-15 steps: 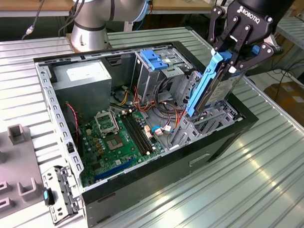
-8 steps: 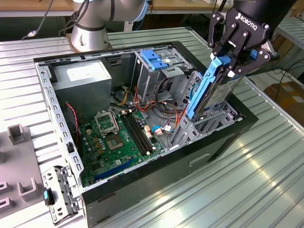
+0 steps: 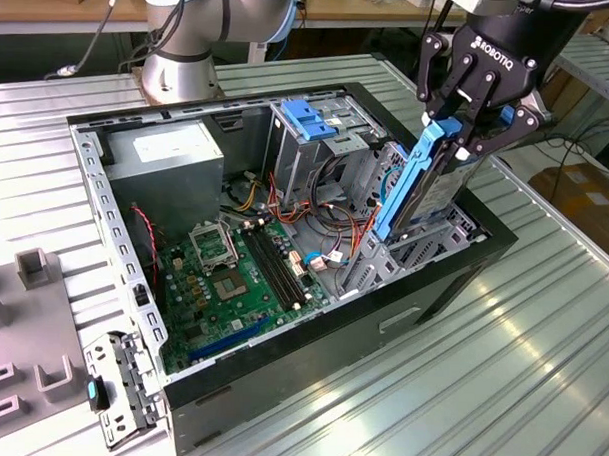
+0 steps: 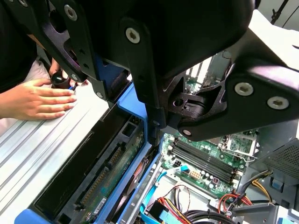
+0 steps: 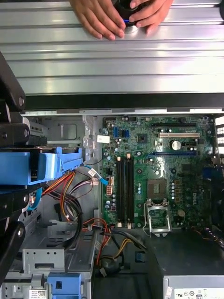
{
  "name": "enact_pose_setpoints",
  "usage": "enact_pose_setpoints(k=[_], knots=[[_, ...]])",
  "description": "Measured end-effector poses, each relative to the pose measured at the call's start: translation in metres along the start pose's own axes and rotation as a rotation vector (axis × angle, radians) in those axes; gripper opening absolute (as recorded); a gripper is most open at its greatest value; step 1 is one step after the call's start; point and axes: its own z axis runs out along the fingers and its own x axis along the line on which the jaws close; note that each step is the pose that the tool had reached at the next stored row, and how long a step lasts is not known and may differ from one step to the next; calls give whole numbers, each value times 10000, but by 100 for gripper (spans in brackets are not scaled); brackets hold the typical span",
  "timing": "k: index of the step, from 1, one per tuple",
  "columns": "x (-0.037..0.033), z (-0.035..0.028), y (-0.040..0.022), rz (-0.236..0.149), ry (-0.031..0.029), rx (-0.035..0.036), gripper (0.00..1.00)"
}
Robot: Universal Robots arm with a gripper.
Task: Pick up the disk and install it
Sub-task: 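Insert the disk into the insertion slot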
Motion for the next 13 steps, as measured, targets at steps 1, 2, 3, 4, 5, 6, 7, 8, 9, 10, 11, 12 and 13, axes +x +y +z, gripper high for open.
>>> enact_pose_setpoints(k=[1,2,3,4,5,6,7,8,9,10,11,12,13], knots=[[0,5,0,1,0,0,37],[0,9,0,0,-2,0,37],[0,13,0,0,-2,0,37],[0,18,0,0,-1,0,37],[0,23,0,0,-1,0,37],[0,30,0,0,-1,0,37],[0,36,0,0,-1,0,37],[0,45,0,0,0,0,37],[0,56,0,1,1,0,37],[0,68,0,0,0,0,37],[0,80,0,0,-1,1,37],[0,92,0,0,-1,1,37],[0,112,0,0,-1,0,37]])
